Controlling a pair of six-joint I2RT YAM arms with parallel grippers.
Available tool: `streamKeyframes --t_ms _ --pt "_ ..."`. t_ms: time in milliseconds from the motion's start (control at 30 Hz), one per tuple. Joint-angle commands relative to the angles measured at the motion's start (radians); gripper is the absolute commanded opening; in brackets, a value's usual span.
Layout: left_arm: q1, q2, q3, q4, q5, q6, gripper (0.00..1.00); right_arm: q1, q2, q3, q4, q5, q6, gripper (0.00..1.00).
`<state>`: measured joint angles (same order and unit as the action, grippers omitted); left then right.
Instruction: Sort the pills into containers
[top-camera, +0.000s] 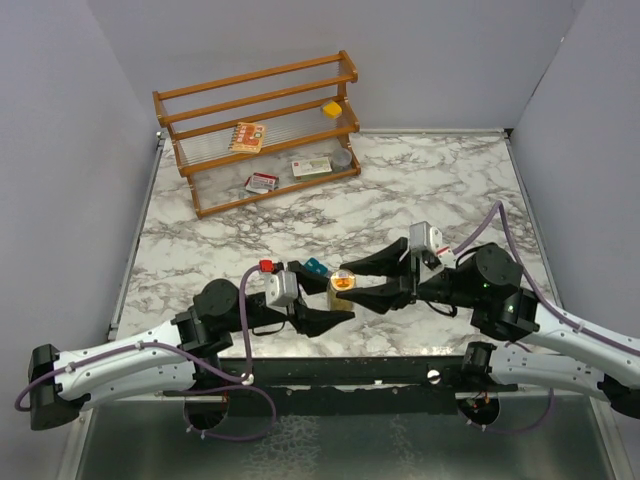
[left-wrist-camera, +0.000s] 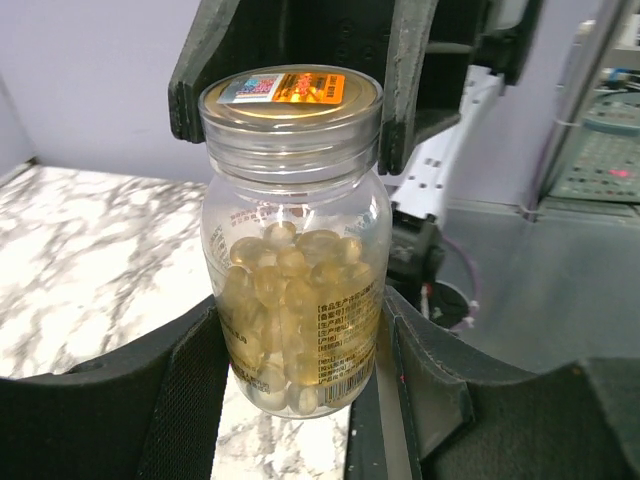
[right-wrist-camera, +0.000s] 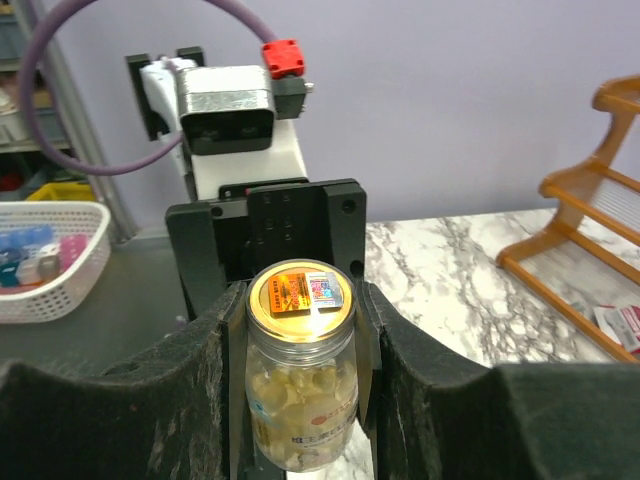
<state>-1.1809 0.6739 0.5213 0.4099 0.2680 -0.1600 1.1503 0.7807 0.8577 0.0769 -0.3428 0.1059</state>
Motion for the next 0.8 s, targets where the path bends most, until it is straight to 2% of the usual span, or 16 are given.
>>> streamKeyframes --t_ms 0,767 --pt "0.015 -0.025 0.028 0.084 -0.321 0.056 0.00 0.013 0.027 -0.016 -0.086 0.065 -0.011 0.02" --pt "0.010 0.183 0.046 0.454 -0.765 0.192 0.00 0.014 0.227 -0.050 0.013 0.498 -0.058 0.02"
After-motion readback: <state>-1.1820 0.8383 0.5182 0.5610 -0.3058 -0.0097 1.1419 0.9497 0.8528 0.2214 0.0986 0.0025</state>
